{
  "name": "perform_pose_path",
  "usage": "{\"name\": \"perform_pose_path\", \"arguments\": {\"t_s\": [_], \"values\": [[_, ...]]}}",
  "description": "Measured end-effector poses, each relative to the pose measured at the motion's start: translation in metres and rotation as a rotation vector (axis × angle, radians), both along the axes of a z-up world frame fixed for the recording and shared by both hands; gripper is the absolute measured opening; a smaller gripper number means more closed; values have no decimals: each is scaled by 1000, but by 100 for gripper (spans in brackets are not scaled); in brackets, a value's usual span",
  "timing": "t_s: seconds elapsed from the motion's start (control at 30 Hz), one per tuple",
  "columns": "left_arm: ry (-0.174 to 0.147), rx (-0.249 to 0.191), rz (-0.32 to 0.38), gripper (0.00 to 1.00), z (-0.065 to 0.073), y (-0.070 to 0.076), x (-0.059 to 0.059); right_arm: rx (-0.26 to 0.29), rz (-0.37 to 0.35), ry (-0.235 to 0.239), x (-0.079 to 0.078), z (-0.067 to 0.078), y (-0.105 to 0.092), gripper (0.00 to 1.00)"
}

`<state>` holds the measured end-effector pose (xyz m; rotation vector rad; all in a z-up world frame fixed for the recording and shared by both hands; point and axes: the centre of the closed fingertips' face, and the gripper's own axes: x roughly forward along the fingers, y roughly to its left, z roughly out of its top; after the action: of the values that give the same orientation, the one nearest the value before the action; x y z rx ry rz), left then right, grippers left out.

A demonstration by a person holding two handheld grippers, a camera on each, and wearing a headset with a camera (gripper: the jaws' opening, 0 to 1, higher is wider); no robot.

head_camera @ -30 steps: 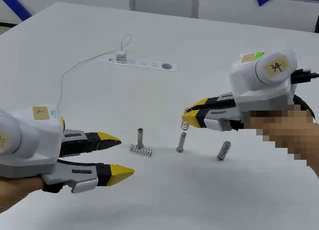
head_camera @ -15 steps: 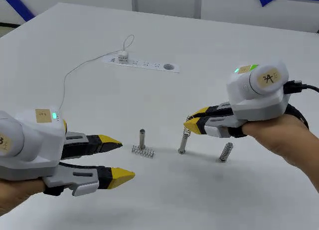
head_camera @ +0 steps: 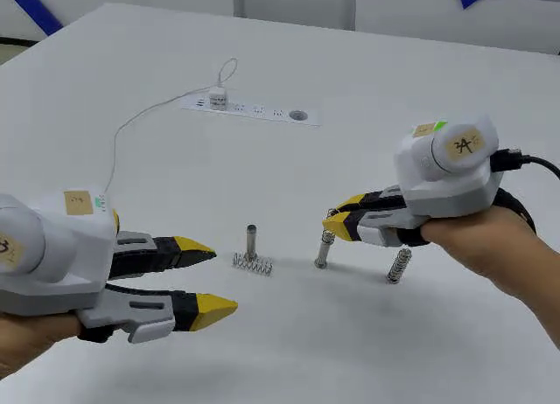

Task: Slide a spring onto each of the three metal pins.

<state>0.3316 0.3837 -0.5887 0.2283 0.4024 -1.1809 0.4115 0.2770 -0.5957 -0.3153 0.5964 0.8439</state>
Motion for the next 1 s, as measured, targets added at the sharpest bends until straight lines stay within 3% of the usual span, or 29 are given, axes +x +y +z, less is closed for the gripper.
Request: {"name": "perform_pose_path", "arguments": {"t_s": [0.5,1.0], "values": [[5,3,-1,41,-2,0,0,-57,0,39,0,-28,2,12],[11,0,5,41,-3,1,0,-87,-17,74,3,-45,0,12]]}}
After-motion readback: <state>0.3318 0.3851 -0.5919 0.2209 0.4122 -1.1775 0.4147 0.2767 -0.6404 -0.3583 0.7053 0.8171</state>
